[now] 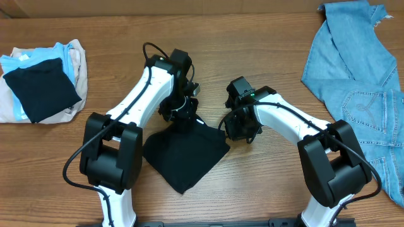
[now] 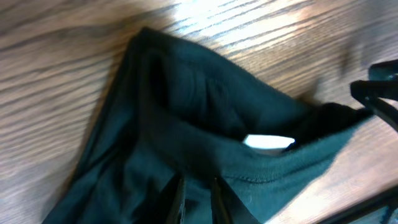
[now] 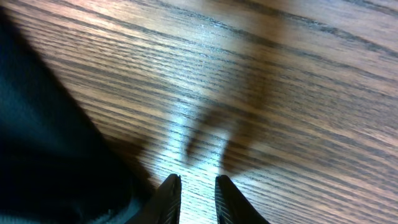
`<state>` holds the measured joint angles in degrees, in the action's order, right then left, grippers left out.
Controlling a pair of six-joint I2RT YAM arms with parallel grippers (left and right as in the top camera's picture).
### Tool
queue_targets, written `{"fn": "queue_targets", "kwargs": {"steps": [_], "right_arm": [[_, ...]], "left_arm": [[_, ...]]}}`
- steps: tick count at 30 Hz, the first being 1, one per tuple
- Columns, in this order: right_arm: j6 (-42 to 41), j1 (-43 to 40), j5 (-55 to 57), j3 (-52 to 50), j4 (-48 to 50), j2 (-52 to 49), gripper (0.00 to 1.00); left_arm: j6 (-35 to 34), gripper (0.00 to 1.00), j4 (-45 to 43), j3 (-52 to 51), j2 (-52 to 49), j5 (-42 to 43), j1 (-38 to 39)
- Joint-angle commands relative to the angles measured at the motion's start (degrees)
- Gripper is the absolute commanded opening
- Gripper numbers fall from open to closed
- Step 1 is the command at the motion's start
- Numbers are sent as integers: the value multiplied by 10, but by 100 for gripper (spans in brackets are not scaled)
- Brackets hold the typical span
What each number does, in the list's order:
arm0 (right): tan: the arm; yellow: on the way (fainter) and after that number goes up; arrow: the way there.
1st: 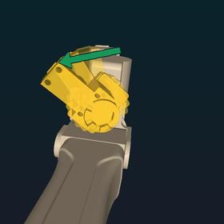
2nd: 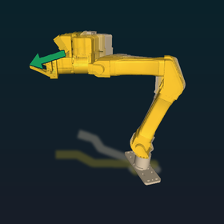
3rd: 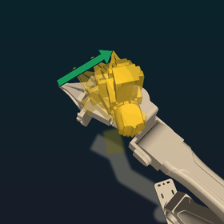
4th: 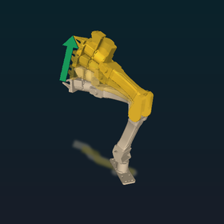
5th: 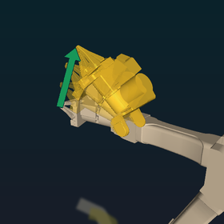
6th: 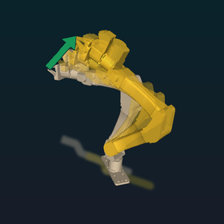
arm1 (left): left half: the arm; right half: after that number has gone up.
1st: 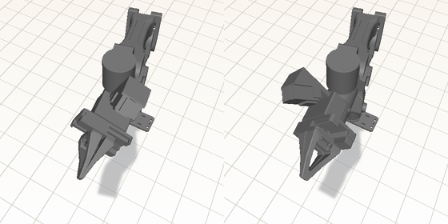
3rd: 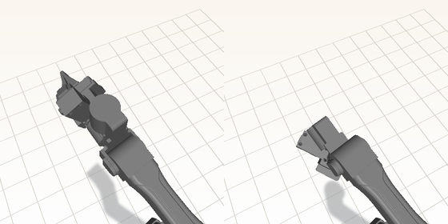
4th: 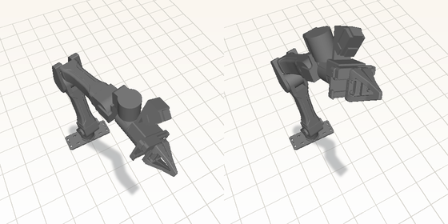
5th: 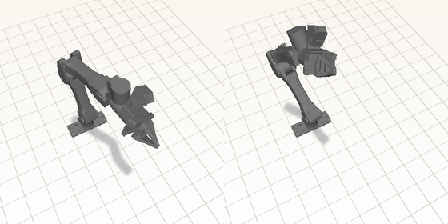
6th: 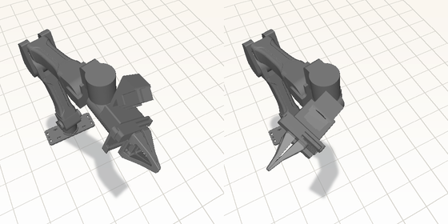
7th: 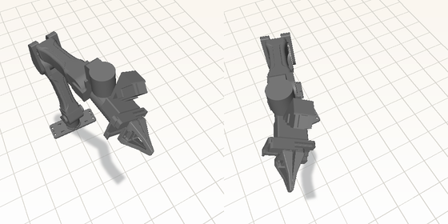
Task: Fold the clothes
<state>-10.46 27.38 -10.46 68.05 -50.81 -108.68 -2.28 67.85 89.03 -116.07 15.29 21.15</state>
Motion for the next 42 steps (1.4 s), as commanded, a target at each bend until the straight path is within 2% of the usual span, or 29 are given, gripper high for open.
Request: {"fn": "queue_targets", "kwargs": {"steps": [1,3,7,12,15,19,22,25,26,33,36,42], "right_arm": [[2,0,2,-2,2,12,23],[2,0,1,-2,2,12,23],[2,0,1,-2,0,12,23],[2,0,1,-2,-1,12,23],[2,0,1,-2,-2,12,23],[2,0,2,-2,-4,12,24],[2,0,2,-2,-4,12,24],[2,0,1,-2,-3,12,24],[2,0,1,-2,-3,12,24],[2,0,2,-2,-5,12,25],[2,0,2,-2,-5,12,25],[2,0,1,-2,-5,12,25]], "left_arm": [[20,22,-42,-29,14,8,7],[21,27,-94,-44,14,2,8],[13,31,-194,-63,14,-22,9],[6,37,-253,-63,14,-18,11],[6,37,-229,-54,17,-24,9],[11,39,-128,18,34,-39,-15],[36,49,-54,79,48,-23,-41],[92,67,-10,101,55,36,-62],[106,68,-2,100,55,56,-67],[189,69,11,39,10,160,-87],[220,69,10,2,-10,173,-87],[215,71,-24,-32,-58,156,-93]]}}
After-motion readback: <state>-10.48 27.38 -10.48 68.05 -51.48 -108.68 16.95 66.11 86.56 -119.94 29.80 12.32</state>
